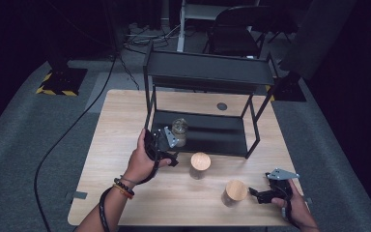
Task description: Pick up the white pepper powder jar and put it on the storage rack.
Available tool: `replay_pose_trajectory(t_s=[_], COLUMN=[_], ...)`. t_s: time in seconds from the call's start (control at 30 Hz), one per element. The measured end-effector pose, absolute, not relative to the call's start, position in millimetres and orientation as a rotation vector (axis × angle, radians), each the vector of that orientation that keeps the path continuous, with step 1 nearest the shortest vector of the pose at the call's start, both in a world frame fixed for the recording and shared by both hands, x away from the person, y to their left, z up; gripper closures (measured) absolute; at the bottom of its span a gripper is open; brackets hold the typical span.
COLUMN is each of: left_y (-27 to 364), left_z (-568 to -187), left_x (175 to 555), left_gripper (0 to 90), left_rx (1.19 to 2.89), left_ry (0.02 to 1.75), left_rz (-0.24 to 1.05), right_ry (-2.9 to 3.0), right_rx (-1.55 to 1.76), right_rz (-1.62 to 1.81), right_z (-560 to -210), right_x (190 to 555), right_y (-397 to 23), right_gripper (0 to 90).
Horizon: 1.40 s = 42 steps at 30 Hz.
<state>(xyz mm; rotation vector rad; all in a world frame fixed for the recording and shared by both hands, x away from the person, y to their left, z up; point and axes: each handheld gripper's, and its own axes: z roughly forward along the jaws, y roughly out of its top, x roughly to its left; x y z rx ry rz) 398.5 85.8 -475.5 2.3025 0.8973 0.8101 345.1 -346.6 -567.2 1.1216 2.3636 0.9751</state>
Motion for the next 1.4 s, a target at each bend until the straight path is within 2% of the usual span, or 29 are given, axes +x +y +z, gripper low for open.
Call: replay_pose_trajectory(t_s=[0.6,1.4], left_y=[108.1,139.5], left_z=[-500.2,-531.5], left_x=[373.6,347.4], left_gripper=[3.2,3.2], left_rx=[2.342,2.320], left_ry=[0.897,0.947], left_rz=[0.839,0.814], right_ry=[2.364,2.365], right_rx=[1.122,1.121], right_rz=[0.975,0.976], right_z=[-567.2,-567.2], right_x=[345.1,345.2], right_y=[-346.6,-346.6], right_gripper=[0.0,0.0])
